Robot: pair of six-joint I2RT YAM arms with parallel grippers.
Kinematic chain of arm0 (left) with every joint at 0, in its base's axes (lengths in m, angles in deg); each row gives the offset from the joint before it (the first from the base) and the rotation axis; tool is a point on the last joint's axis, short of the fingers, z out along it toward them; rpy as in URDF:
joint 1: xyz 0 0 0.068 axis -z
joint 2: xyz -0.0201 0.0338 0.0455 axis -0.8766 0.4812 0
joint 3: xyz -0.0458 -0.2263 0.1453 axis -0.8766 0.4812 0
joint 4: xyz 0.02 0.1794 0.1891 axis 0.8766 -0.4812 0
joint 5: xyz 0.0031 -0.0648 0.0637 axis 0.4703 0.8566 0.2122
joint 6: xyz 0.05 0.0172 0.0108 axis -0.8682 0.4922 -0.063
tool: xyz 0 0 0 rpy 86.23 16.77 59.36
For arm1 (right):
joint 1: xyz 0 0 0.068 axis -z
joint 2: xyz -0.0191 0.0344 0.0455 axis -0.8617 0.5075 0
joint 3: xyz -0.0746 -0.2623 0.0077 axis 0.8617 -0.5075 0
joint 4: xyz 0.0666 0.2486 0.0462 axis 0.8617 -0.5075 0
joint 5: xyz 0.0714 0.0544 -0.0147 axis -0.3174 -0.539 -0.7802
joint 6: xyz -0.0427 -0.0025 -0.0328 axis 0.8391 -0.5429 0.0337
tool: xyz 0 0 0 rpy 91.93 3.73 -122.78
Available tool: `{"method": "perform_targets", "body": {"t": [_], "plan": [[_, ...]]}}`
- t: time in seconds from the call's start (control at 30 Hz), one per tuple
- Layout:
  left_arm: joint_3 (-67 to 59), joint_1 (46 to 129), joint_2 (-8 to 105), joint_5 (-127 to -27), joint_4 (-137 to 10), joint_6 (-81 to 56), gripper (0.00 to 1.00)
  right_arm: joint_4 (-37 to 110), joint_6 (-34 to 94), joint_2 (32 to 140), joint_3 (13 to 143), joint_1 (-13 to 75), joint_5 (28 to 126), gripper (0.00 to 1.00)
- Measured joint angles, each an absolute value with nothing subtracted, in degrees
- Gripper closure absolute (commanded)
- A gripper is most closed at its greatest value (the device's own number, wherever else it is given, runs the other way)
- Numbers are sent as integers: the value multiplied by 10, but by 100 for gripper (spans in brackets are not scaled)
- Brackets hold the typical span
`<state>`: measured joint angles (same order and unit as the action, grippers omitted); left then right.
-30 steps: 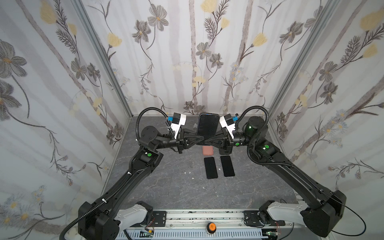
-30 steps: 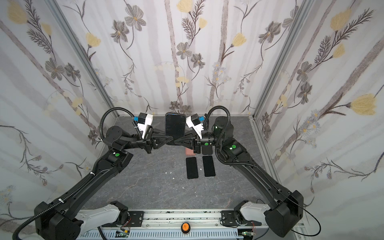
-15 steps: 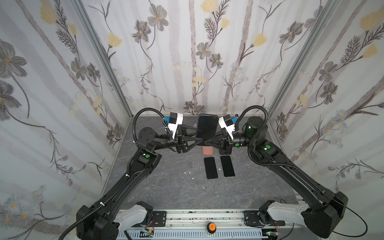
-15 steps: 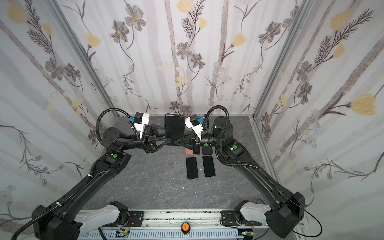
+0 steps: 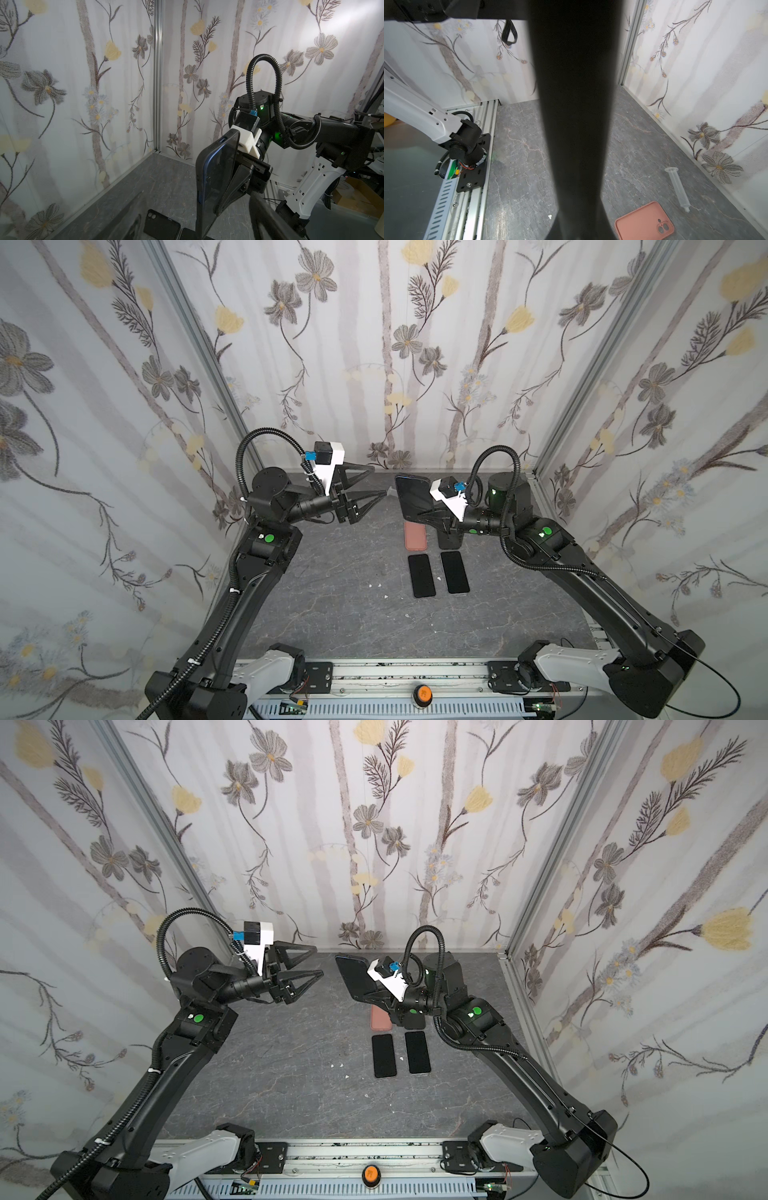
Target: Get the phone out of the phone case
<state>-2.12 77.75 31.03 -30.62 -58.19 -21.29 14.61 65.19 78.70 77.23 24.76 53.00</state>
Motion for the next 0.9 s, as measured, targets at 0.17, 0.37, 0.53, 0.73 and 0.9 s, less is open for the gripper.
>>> {"method": "perform_targets", "body": {"t": [0.17,0.37,0.53,0.73,0.9], "plan": [[-49,780,320,-310,-668,-293,26,79,712,816,798,246,545,100],[-70,805,335,-323,-750,-369,29,23,762,843,808,242,529,100],[-72,835,359,-329,-794,-408,34,3,787,864,805,239,514,100],[-72,859,368,-325,-823,-438,46,-7,807,870,796,235,507,100],[-74,871,375,-322,-844,-448,57,-7,816,871,794,231,507,100]]}}
